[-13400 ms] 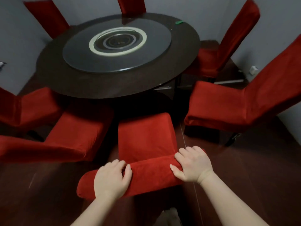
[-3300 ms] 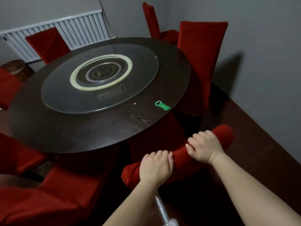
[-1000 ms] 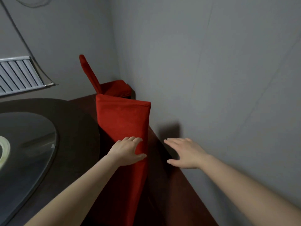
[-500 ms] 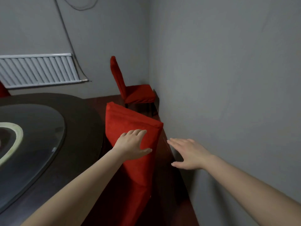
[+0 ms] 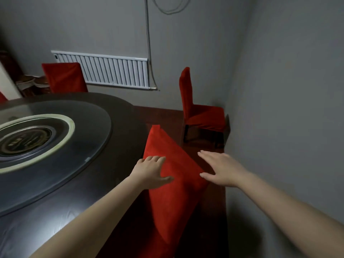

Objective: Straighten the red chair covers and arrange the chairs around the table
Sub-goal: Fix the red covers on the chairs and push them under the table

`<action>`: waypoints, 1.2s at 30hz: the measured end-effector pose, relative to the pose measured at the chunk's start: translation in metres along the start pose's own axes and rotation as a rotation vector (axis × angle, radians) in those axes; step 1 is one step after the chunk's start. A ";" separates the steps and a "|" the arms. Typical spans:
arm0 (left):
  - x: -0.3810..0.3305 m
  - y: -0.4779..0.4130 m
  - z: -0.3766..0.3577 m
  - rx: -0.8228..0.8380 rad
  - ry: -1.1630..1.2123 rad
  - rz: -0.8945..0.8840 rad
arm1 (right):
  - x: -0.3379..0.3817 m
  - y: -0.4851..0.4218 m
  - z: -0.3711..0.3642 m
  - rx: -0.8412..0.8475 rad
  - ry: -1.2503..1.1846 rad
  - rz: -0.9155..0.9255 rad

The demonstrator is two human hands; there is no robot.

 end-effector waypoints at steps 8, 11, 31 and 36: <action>0.016 -0.118 0.018 0.035 0.085 0.117 | -0.067 -0.091 0.002 0.027 -0.037 0.030; 0.035 -0.139 0.021 0.025 0.095 0.159 | -0.080 -0.127 -0.001 0.059 -0.027 0.067; 0.104 0.038 -0.080 -0.138 0.422 1.232 | 0.164 -0.305 -0.098 0.223 0.320 1.336; 0.040 0.019 -0.093 -0.154 0.553 1.421 | 0.146 -0.311 -0.125 0.309 0.334 1.455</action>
Point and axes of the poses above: each hand's wrist, its own y-axis away from the middle knuckle, its own z-axis out of the back of the hand, x = y × z, the point moved 9 cm from there along -y, towards the middle knuckle, and after that the axes turned 1 degree about x, right-handed, at the moved point
